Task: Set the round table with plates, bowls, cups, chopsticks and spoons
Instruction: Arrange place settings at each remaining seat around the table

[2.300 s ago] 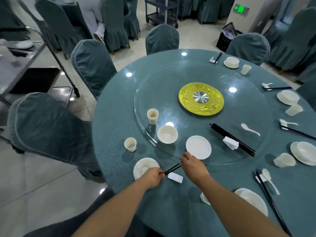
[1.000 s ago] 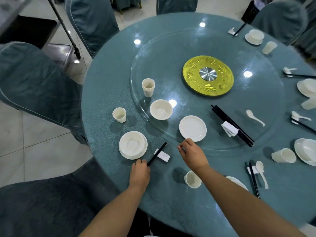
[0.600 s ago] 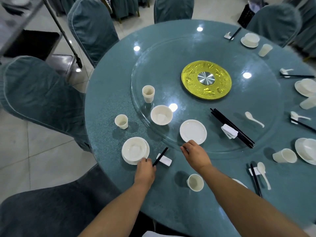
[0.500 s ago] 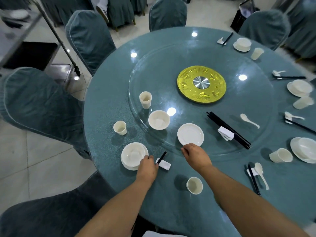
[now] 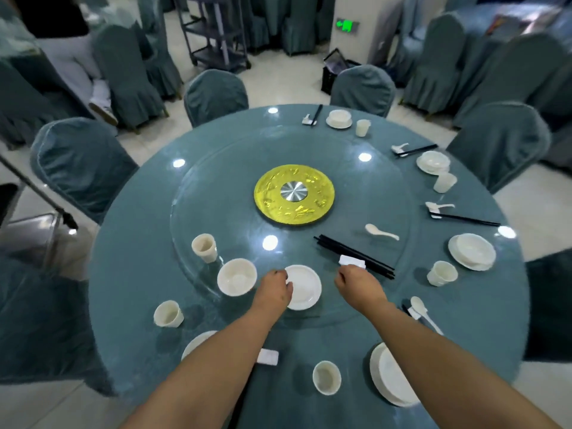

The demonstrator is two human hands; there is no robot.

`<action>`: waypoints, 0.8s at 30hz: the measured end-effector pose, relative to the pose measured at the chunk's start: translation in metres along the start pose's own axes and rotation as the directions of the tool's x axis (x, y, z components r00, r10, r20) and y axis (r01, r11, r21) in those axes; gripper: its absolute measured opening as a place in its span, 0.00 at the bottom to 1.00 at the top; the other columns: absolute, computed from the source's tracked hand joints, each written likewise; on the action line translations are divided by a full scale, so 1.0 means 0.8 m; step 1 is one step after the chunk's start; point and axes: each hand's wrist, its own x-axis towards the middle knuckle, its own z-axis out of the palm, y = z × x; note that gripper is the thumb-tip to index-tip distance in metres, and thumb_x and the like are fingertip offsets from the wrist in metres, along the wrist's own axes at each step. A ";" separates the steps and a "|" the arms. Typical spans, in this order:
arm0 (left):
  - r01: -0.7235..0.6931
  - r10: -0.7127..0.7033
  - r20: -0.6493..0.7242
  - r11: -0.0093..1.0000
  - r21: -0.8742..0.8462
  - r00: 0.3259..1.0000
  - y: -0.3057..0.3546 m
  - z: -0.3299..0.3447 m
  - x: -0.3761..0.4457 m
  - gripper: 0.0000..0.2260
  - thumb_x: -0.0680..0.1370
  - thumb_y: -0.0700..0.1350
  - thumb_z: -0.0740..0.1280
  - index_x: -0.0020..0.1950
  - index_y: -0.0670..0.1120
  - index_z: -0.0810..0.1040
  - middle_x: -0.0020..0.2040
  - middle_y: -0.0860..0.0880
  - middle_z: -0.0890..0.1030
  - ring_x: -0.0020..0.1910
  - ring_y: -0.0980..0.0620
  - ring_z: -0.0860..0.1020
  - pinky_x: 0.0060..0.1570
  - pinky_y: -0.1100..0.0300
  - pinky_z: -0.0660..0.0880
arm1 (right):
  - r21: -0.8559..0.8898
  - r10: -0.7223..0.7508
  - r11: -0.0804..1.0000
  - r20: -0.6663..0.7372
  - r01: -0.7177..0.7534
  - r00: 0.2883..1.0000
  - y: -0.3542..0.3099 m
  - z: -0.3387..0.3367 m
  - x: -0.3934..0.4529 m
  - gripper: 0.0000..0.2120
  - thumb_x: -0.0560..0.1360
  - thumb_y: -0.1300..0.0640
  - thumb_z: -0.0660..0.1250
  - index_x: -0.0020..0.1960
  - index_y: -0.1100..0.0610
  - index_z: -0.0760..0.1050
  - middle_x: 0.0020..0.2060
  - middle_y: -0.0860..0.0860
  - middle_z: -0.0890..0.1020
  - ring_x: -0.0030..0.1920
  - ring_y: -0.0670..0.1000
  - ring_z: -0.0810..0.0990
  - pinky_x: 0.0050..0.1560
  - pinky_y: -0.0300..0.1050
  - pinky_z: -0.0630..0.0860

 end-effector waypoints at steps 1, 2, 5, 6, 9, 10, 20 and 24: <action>-0.012 0.012 0.014 1.000 0.011 1.000 0.009 0.000 0.009 0.14 0.80 0.47 0.62 0.61 0.42 0.78 0.58 0.43 0.78 0.57 0.44 0.77 0.56 0.53 0.73 | 0.000 0.009 1.000 -0.014 -0.009 1.000 0.008 -0.005 0.002 0.11 0.78 0.54 0.57 0.39 0.56 0.68 0.40 0.54 0.77 0.40 0.57 0.74 0.37 0.45 0.65; -0.029 0.028 0.027 0.999 0.023 0.999 0.021 -0.001 0.019 0.14 0.80 0.48 0.62 0.62 0.42 0.78 0.59 0.43 0.78 0.58 0.44 0.76 0.57 0.53 0.73 | -0.002 0.016 1.000 -0.029 -0.016 0.999 0.018 -0.011 0.004 0.11 0.79 0.54 0.57 0.40 0.56 0.70 0.40 0.53 0.77 0.41 0.57 0.75 0.37 0.46 0.66; -0.093 0.091 0.075 0.995 0.035 0.993 0.055 0.004 0.049 0.12 0.80 0.48 0.62 0.58 0.42 0.78 0.57 0.44 0.78 0.56 0.43 0.77 0.55 0.53 0.73 | -0.016 0.070 0.997 -0.073 -0.071 0.995 0.053 -0.024 0.015 0.11 0.80 0.53 0.57 0.45 0.57 0.75 0.46 0.54 0.80 0.46 0.58 0.78 0.42 0.48 0.73; -0.105 0.101 0.092 0.994 0.037 0.991 0.065 0.006 0.059 0.11 0.80 0.47 0.62 0.55 0.42 0.78 0.54 0.43 0.79 0.54 0.43 0.77 0.53 0.53 0.74 | -0.015 0.094 0.995 -0.074 -0.096 0.993 0.064 -0.027 0.019 0.11 0.80 0.53 0.57 0.47 0.57 0.75 0.47 0.54 0.80 0.48 0.58 0.78 0.44 0.48 0.74; -0.112 0.105 0.126 0.993 0.045 0.986 0.084 0.012 0.092 0.09 0.79 0.46 0.60 0.45 0.42 0.75 0.49 0.42 0.79 0.50 0.42 0.79 0.47 0.53 0.76 | -0.001 0.157 0.988 -0.059 -0.157 0.986 0.094 -0.033 0.037 0.12 0.80 0.53 0.56 0.50 0.57 0.76 0.49 0.53 0.80 0.49 0.58 0.78 0.45 0.48 0.73; -0.116 0.108 0.133 0.992 0.055 0.985 0.087 0.014 0.101 0.09 0.79 0.46 0.60 0.46 0.42 0.76 0.50 0.42 0.80 0.51 0.41 0.79 0.48 0.53 0.76 | -0.002 0.165 0.986 -0.051 -0.165 0.985 0.101 -0.034 0.043 0.12 0.80 0.53 0.56 0.50 0.57 0.76 0.49 0.53 0.80 0.49 0.58 0.78 0.45 0.48 0.74; -0.003 -0.038 0.186 0.977 0.215 0.982 0.077 0.047 0.214 0.15 0.79 0.48 0.61 0.61 0.42 0.75 0.61 0.42 0.75 0.61 0.41 0.73 0.59 0.50 0.73 | -0.039 0.256 0.965 -0.048 -0.258 0.965 0.159 -0.020 0.124 0.12 0.81 0.52 0.56 0.47 0.57 0.74 0.47 0.54 0.79 0.47 0.58 0.77 0.42 0.47 0.72; 0.075 -0.131 0.235 0.969 0.234 0.963 0.069 0.067 0.245 0.21 0.79 0.51 0.63 0.69 0.44 0.68 0.69 0.41 0.68 0.69 0.39 0.64 0.67 0.48 0.66 | -0.014 0.313 0.949 -0.048 -0.314 0.948 0.182 -0.009 0.161 0.11 0.80 0.54 0.56 0.45 0.58 0.74 0.46 0.53 0.79 0.45 0.58 0.76 0.40 0.47 0.71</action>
